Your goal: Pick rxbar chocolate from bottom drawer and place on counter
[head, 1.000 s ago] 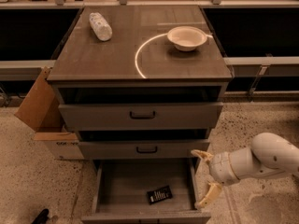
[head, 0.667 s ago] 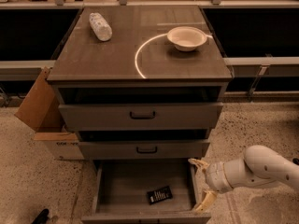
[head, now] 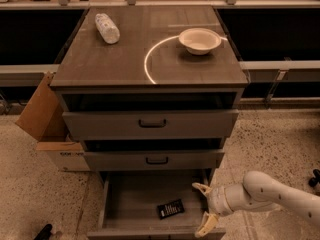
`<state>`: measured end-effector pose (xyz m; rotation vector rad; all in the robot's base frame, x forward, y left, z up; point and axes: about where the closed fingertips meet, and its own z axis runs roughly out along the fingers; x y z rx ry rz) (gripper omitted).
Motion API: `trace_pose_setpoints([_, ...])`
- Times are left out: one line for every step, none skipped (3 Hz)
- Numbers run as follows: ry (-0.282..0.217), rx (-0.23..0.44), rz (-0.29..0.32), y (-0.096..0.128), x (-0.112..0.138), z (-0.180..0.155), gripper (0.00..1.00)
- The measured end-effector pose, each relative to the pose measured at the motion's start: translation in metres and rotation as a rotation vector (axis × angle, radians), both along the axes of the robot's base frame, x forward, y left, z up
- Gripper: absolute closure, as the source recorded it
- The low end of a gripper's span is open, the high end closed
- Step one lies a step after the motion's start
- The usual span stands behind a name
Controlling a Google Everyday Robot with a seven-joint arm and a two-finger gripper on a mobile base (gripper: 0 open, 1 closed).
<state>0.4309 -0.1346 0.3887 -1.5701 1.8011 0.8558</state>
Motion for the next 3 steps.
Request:
trace_pose_setpoints([0.000, 0.000, 0.000, 0.000, 0.000, 0.000, 0.00])
trace_pose_setpoints([-0.008, -0.004, 0.025, 0.005, 0.011, -0.025, 0.00])
trace_pose_setpoints([-0.038, -0.016, 0.060, 0.011, 0.029, -0.057, 0.00])
